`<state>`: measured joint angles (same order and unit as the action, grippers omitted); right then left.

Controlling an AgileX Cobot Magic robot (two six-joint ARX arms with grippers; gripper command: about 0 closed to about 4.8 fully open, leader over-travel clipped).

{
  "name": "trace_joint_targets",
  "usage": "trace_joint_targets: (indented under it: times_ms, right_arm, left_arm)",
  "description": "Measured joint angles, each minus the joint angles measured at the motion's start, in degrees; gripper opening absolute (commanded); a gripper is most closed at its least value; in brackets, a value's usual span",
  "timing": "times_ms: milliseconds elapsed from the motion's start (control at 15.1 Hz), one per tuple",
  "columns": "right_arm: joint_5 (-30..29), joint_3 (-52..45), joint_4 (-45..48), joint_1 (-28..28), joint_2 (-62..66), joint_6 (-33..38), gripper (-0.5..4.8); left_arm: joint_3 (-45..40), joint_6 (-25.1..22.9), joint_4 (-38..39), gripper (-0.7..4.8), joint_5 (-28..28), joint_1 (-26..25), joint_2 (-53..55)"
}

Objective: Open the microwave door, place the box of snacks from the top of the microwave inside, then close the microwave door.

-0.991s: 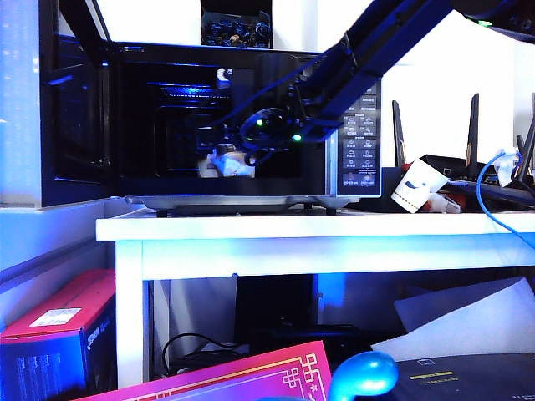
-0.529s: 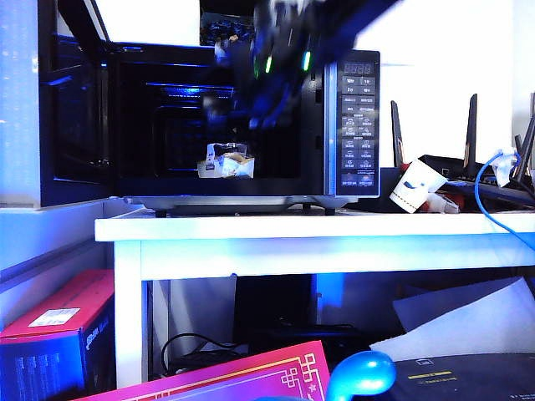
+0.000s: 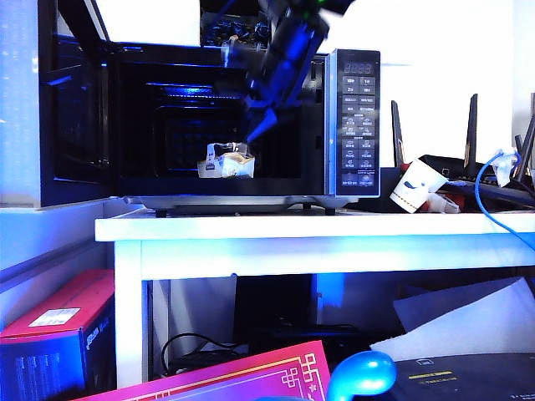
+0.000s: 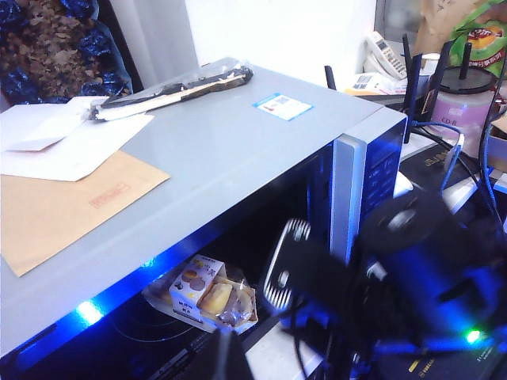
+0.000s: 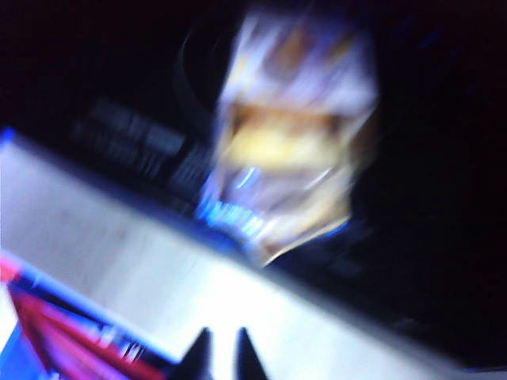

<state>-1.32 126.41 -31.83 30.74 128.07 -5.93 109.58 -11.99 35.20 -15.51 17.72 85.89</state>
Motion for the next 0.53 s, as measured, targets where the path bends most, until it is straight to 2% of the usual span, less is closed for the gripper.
trace_joint_targets:
  times_ms: [132, 529]
  right_arm:
    - [-0.17, -0.04, 0.13, 0.04, 1.4, 0.24, 0.49]
    - [-1.46, -0.09, 9.75, 0.0, 7.37, 0.57, 0.49]
  left_arm:
    - [0.0, 0.0, 0.0, -0.05, -0.04, 0.0, 0.0]
    - [0.0, 0.0, -0.04, -0.05, -0.09, 0.0, 0.0]
